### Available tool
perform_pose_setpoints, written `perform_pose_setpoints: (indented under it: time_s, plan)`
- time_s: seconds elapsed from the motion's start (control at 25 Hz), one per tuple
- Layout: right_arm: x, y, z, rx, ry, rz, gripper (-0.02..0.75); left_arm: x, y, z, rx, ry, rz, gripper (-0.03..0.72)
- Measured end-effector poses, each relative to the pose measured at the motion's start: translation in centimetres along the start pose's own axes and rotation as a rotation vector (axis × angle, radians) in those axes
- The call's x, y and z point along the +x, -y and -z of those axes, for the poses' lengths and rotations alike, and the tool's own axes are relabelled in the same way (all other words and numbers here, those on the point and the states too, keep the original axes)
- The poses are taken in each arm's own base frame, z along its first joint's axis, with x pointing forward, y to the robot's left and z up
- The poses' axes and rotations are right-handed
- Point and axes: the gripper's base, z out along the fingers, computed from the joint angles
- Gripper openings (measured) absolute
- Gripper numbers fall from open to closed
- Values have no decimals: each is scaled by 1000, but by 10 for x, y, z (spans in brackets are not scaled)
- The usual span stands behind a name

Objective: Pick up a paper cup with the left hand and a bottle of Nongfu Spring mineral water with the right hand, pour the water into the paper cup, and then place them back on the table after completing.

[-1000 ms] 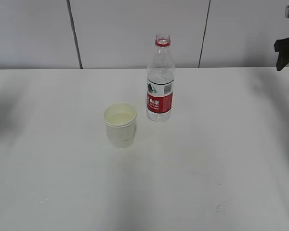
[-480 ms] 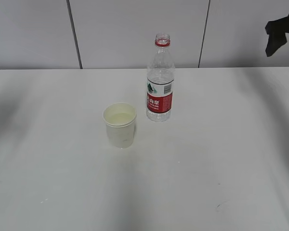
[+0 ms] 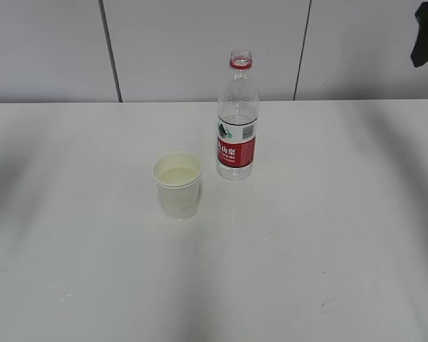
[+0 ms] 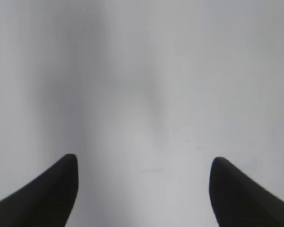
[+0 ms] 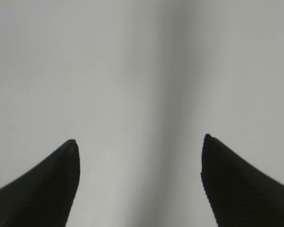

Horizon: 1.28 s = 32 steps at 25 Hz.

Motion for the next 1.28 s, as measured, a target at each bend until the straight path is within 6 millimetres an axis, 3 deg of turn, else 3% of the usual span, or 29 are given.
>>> perform_pose_setpoints:
  time_s: [0.32,0.88,1.28]
  plan:
    - [50,-11,45,-4,-11,10,592,38,10,21,19,43,8,522]
    - [165,-33,62,-43,-132,1,591,107,26,36,69,79,23,521]
    - [230,-46,82,-35,-89,3,591,154,35,51,79,126,12,513]
